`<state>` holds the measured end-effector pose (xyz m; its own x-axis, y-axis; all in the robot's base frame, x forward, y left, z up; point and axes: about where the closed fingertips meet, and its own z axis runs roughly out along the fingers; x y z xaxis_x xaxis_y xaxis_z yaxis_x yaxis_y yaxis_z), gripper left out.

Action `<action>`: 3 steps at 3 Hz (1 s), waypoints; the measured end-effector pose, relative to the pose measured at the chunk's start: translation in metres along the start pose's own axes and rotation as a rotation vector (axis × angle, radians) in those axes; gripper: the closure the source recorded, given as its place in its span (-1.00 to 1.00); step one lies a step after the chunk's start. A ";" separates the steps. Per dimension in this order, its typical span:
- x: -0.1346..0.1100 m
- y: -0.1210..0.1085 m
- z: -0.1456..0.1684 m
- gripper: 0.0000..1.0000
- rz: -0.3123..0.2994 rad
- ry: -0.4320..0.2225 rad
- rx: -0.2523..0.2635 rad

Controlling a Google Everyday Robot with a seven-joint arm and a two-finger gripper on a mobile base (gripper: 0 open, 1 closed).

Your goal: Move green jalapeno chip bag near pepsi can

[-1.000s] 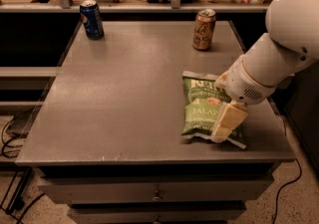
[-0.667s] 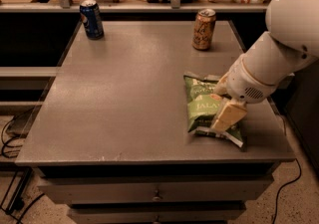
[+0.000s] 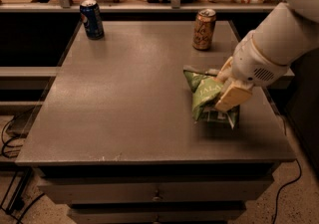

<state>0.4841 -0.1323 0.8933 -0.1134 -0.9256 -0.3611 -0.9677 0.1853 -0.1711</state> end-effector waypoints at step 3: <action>-0.128 -0.041 -0.063 1.00 -0.113 -0.310 0.057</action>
Offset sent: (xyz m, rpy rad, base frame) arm 0.0396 0.0798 0.1317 0.2512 -0.1691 0.1509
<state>0.5246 -0.0423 1.0041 0.0760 -0.7983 -0.5975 -0.9552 0.1136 -0.2733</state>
